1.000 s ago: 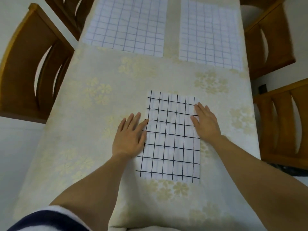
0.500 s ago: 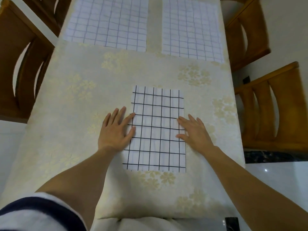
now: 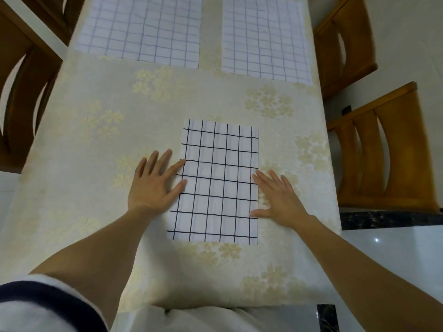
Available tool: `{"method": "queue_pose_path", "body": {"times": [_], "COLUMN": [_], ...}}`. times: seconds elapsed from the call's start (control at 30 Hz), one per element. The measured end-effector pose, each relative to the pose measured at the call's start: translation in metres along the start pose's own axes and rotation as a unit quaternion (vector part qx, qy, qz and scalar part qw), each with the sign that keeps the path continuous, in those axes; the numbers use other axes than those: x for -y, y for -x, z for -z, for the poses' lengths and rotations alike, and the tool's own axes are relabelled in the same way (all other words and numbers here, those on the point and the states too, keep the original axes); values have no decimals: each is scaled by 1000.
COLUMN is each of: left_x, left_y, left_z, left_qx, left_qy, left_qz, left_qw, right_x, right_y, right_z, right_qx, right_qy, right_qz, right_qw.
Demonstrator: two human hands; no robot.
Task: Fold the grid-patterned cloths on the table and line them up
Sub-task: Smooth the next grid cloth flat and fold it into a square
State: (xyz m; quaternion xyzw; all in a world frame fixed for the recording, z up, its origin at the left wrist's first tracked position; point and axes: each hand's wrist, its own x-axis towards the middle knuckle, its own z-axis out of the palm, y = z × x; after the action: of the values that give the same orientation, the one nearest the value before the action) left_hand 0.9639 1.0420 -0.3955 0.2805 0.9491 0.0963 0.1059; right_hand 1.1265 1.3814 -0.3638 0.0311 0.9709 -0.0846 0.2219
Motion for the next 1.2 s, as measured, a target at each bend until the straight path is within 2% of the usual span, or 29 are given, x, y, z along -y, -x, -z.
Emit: {"method": "queue_pose_path", "body": {"times": [0.17,0.33,0.47,0.67,0.87,1.07,1.13,1.2], "left_x": [0,-1,-2,-2,-1,-3,-3,-2], "left_y": [-1,-3,-3,-3,-2,1,2,2], "left_z": [1,3,4,3,0,1,1,1], "left_qx": [0,2,3,5,-2,-8,-11,-11], "left_qy": [-1,0,0,-1,15,19,20,18], "left_qz": [5,14,14,15,14,13,11,8], "left_qw": [1000,1000,1000,1000,1000,1000,1000,1000], "right_x": [0,-16,-25,-7,8,19,22,27], "right_y": [-45,-103,-114,-57,16,60,61,50], "right_z": [28,55,66,39,-16,-33,-30,-22], "right_qx": [-46,-15,-13,-46,-37,-21,-32,-93], "right_qy": [30,34,29,46,-1,-13,-65,-168], "right_qz": [-34,-72,-95,-47,-26,19,-5,-82], "right_qw": [998,997,995,997,999,1000,997,978]}}
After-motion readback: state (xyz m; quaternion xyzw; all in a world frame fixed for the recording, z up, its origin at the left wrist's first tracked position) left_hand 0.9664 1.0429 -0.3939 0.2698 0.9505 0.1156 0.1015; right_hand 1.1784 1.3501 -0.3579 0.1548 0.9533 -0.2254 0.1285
